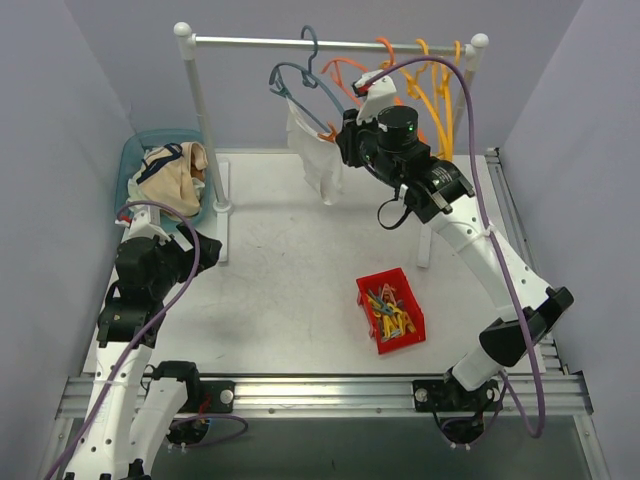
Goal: Remove the underwear clipped to the hanger
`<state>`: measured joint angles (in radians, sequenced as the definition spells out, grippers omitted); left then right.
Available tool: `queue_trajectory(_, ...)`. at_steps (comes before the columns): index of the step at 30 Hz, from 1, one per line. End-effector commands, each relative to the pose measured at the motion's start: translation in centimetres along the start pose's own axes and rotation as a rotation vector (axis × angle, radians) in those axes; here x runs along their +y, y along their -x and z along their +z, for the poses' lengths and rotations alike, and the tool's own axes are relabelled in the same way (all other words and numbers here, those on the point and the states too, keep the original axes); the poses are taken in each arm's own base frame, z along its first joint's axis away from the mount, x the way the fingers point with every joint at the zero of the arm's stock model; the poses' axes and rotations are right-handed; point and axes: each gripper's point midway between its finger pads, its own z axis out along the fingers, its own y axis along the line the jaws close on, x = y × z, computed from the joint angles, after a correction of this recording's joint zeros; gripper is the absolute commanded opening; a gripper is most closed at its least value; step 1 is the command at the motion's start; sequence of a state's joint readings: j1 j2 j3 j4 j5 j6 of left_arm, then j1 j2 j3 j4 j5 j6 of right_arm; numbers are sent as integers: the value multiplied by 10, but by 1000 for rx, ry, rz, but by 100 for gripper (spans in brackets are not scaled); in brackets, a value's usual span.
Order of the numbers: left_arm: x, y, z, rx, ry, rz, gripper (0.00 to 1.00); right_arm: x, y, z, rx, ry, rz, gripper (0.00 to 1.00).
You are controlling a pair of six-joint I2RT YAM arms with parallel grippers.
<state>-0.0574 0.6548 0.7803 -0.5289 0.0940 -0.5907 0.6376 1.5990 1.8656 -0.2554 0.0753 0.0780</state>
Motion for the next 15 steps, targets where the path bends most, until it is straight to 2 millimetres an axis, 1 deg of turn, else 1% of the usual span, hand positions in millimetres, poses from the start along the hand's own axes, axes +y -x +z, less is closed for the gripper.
queue_trajectory(1, -3, 2, 1, -7, -14, 11, 94, -5, 47, -19, -198, -26, 66, 0)
queue_trajectory(2, -3, 3, 0, -8, -15, 11, 94, -8, 54, -27, -229, -31, 78, 0)
queue_trajectory(4, -3, 3, 1, -9, -14, 11, 94, -9, 64, -33, -285, -34, 95, 0)
queue_trajectory(5, -4, 3, 1, -9, -17, 12, 94, -11, 61, -36, -288, -40, 102, 0)
queue_trajectory(7, -3, 2, 2, -6, -13, 9, 94, -12, 66, -39, -323, -44, 115, 0)
queue_trajectory(8, -3, 3, 2, -6, -15, 10, 94, -14, 63, -39, -327, -48, 122, 0)
queue_trajectory(9, -3, 3, 3, -7, -12, 11, 94, -12, 67, -40, -349, -41, 131, 0)
queue_trajectory(13, -2, 3, 2, -4, -5, 15, 94, -8, 70, -40, -378, -22, 148, 0)
queue_trajectory(15, -1, 3, 1, -6, -2, 16, 94, -7, 73, -44, -404, -17, 148, 0)
